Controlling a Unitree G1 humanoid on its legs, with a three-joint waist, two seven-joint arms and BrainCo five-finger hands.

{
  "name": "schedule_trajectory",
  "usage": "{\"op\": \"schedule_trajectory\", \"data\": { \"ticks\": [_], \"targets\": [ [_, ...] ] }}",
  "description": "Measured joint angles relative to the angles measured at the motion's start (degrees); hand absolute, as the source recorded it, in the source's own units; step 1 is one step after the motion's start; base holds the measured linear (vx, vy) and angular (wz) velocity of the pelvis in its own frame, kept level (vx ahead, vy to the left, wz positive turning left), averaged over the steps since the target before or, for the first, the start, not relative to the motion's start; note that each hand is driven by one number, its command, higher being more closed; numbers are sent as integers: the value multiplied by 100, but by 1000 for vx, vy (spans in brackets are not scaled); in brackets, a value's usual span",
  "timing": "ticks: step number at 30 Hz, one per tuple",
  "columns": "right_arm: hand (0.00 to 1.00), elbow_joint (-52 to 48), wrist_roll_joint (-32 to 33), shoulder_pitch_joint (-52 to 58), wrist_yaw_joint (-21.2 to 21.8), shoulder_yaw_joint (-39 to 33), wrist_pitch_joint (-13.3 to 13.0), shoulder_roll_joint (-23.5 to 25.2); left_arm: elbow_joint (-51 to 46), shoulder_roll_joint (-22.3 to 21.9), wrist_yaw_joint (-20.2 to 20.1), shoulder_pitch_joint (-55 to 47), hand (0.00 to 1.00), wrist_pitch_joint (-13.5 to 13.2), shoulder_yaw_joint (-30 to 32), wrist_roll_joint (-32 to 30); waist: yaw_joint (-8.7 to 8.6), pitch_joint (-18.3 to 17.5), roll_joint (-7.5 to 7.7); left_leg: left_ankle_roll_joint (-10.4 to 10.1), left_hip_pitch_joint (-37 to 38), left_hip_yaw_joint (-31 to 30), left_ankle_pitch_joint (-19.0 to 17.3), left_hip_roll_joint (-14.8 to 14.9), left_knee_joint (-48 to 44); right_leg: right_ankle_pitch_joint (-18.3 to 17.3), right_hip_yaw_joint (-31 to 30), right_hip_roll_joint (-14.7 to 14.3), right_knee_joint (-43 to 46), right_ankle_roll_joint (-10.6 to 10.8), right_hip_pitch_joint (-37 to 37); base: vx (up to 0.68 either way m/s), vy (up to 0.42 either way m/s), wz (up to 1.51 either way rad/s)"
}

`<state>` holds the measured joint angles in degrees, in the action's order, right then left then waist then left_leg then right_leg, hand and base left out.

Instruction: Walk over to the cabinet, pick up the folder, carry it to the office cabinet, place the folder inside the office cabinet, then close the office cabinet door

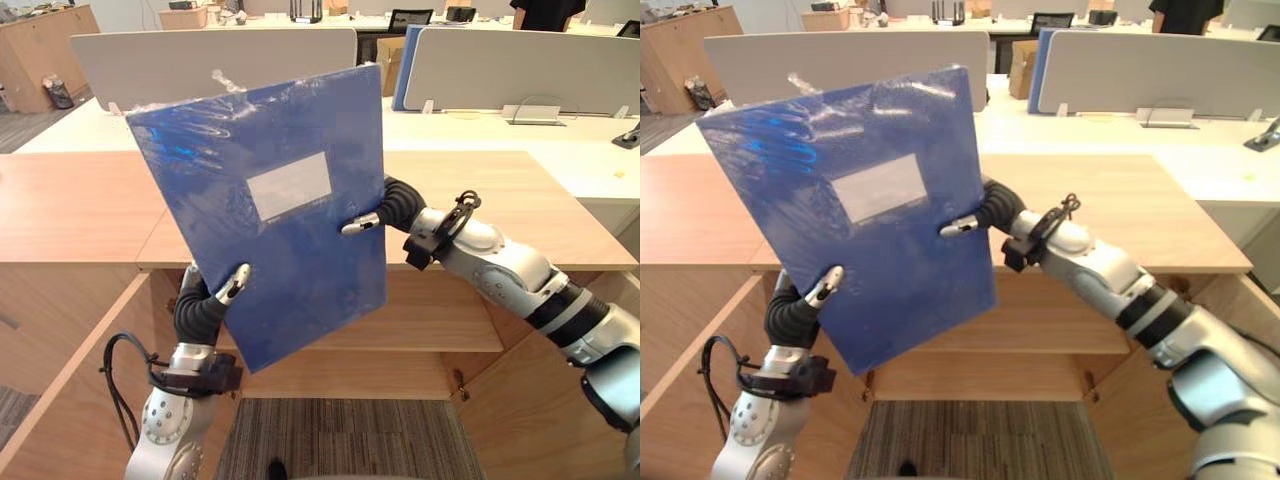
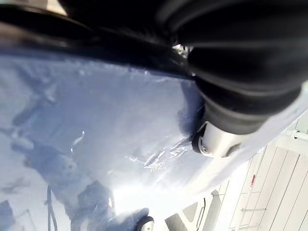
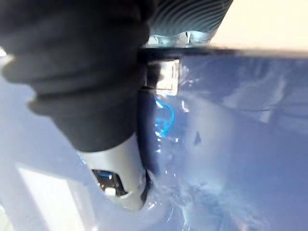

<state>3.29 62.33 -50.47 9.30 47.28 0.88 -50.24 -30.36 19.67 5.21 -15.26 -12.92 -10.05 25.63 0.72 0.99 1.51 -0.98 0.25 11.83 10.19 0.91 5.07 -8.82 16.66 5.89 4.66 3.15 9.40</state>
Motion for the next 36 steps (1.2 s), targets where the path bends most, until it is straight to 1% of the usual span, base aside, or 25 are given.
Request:
{"op": "schedule_trajectory", "data": {
  "ticks": [1, 2, 4, 6, 10, 11, 12, 13, 15, 17, 18, 19, 20, 22, 23, 25, 26, 27, 28, 29, 31, 32, 33, 35, 36],
  "targets": [
    [100, 3, 154, -8, 49, 105, 5, -56, 0, 87, 5, 66, 100, 0, -6, 29, 25, 0, 0, -1, -5, -12, 6, -1, 0, 0, 13, 0, 0, 0, 0, -5, -1, 4],
    [100, 14, 191, -28, 72, 173, 7, -89, 0, 132, 9, 92, 0, 0, -5, 44, 32, -1, -1, 0, -6, -17, 9, -1, 0, 0, 18, 0, 0, 0, 1, -5, -1, 4],
    [100, 107, 217, -120, 179, 315, 11, -160, 0, 288, 10, 130, 0, -5, -50, 157, 39, -1, -2, 0, -9, -26, 15, -1, -1, 0, 26, 0, 3, -1, 2, -4, 0, 2],
    [100, 115, 333, -159, 190, 378, 3, -293, -1, 385, 8, 184, 0, -50, -211, 223, 52, -2, -3, 1, -12, -42, 24, -5, -1, 0, 39, 1, 9, -1, 3, -10, 0, 3],
    [100, 115, 405, -158, 216, 346, -146, -374, -2, 469, -8, 272, 0, -182, -462, 506, 38, -5, -9, 0, -11, -56, 38, -3, -1, -1, 44, 5, 21, -2, 1, 0, 0, 0],
    [100, 111, 400, -153, 240, 299, -236, -375, -2, 580, -121, 292, 0, -227, -505, 731, 24, -7, -11, -3, -11, -57, 45, 6, -1, 0, 43, 8, 23, -6, 0, 0, 0, 0],
    [100, 109, 400, -138, 254, 267, -256, -374, -2, 640, -195, 300, 0, -240, -531, 851, 20, -7, -11, -4, -11, -57, 47, 9, -1, 2, 43, 7, 23, -8, 0, 0, 0, 0],
    [100, 98, 388, -74, 305, 163, -266, -376, -2, 755, -298, 324, 0, -263, -599, 1024, 9, -7, -11, -7, -11, -57, 49, 13, -1, 2, 43, 4, 23, -9, -1, 0, 0, 0],
    [100, 50, 370, 138, 409, -69, -284, -368, -1, 989, -641, 346, 0, -309, -710, 1504, 6, -7, -11, -8, -11, -57, 51, 18, 0, 4, 42, 2, 23, -11, -3, 0, 0, 0],
    [100, -109, 375, 558, 418, -371, -303, -364, 0, 1255, -1139, 372, 0, -331, -837, 2042, -11, -7, -11, -8, -17, -56, 51, 19, 1, 5, 39, 4, 22, -12, -8, 0, 0, 0],
    [100, -170, 372, 683, 422, -466, -304, -366, 1, 1305, -1261, 371, 0, -331, -859, 2188, -22, -7, -11, -8, -21, -56, 51, 18, 1, 5, 37, 5, 22, -11, -13, 0, 0, 0],
    [100, -290, 358, 910, 425, -652, -310, -371, 23, 1419, -1491, 370, 0, -328, -910, 2428, -49, -6, -12, -8, -28, -55, 51, 19, 1, 5, 31, 6, 21, -11, -19, 0, 0, 0],
    [100, -349, 334, 1020, 425, -750, -308, -375, 54, 1469, -1587, 370, 0, -328, -935, 2474, -64, -6, -12, -8, -30, -53, 51, 20, 1, 5, 28, 6, 21, -11, -22, 0, 0, 0],
    [100, -564, 87, 1377, 467, -1143, -310, -382, 191, 1605, -1946, 366, 0, -262, -980, 2657, -129, -4, -15, -8, -40, -44, 51, 22, 2, 7, 15, 4, 21, -11, -35, 0, 0, 0],
    [100, -641, -10, 1478, 494, -1275, -311, -380, 237, 1641, -2049, 363, 0, -213, -1004, 2666, -137, -3, -15, -8, -45, -41, 50, 24, 2, 8, 10, 2, 21, -12, -43, 0, 0, -4],
    [100, -936, -414, 1769, 605, -1742, -330, -351, 513, 1765, -2351, 315, 0, -54, -1211, 2650, -196, 6, -30, -8, -65, -23, 50, 30, 3, 16, -8, -1, 16, -13, -68, 0, 0, -5],
    [100, -1083, -675, 1963, 633, -2084, -340, -322, 706, 1766, -2477, 254, 0, 31, -1269, 2613, -218, 6, -31, -9, -78, -10, 50, 32, 2, 22, -30, -2, 13, -11, -87, 0, 0, -6],
    [100, -1147, -802, 2059, 632, -2265, -357, -277, 828, 1766, -2520, 234, 0, 77, -1285, 2608, -229, 6, -32, -9, -84, -4, 50, 35, 2, 25, -38, -4, 12, -12, -98, 0, 0, -8],
    [100, -1291, -1071, 2269, 621, -2728, -434, -19, 1197, 1747, -2582, 157, 0, 185, -1291, 2549, -275, 8, -35, -9, -91, 14, 50, 42, 2, 32, -63, -8, 9, -13, -114, -1, 0, -7],
    [100, -1333, -1164, 2325, 617, -2884, -486, 103, 1346, 1722, -2601, 115, 0, 232, -1289, 2536, -295, 7, -38, -9, -91, 19, 50, 43, 2, 34, -77, -8, 9, -12, -119, -2, 1, -11],
    [100, -1577, -1600, 2516, 547, -3452, -588, 480, 1903, 1437, -2655, 28, 0, 360, -1266, 2404, -315, 1, -56, -9, -91, 31, 50, 44, 2, 49, -118, -7, 8, -11, -144, -2, 2, -9],
    [100, -1790, -1894, 2666, 474, -3773, -648, 667, 2242, 1188, -2666, 15, 0, 410, -1228, 2324, -314, 1, -57, -9, -91, 31, 50, 42, 2, 53, -119, -4, 8, -7, -144, -4, 3, -3],
    [100, -1906, -2112, 2727, 429, -3922, -682, 782, 2413, 1045, -2669, 0, 0, 431, -1174, 2229, -315, 0, -57, -9, -91, 32, 50, 43, 2, 57, -119, -2, 7, -6, -146, 0, 0, 0],
    [100, -2367, -2978, 2945, 285, -4378, -847, 1209, 3108, 523, -2666, -94, 0, 463, -869, 1847, -334, -7, -67, -8, -91, 36, 50, 48, 2, 68, -119, -4, 1, -8, -146, 0, 0, 0],
    [100, -2536, -3339, 3043, 219, -4491, -955, 1347, 3393, 392, -2643, -116, 0, 462, -770, 1607, -337, -11, -73, -8, -91, 36, 50, 50, 2, 70, -119, -5, 1, -9, -147, 0, 0, 0]
  ]
}}
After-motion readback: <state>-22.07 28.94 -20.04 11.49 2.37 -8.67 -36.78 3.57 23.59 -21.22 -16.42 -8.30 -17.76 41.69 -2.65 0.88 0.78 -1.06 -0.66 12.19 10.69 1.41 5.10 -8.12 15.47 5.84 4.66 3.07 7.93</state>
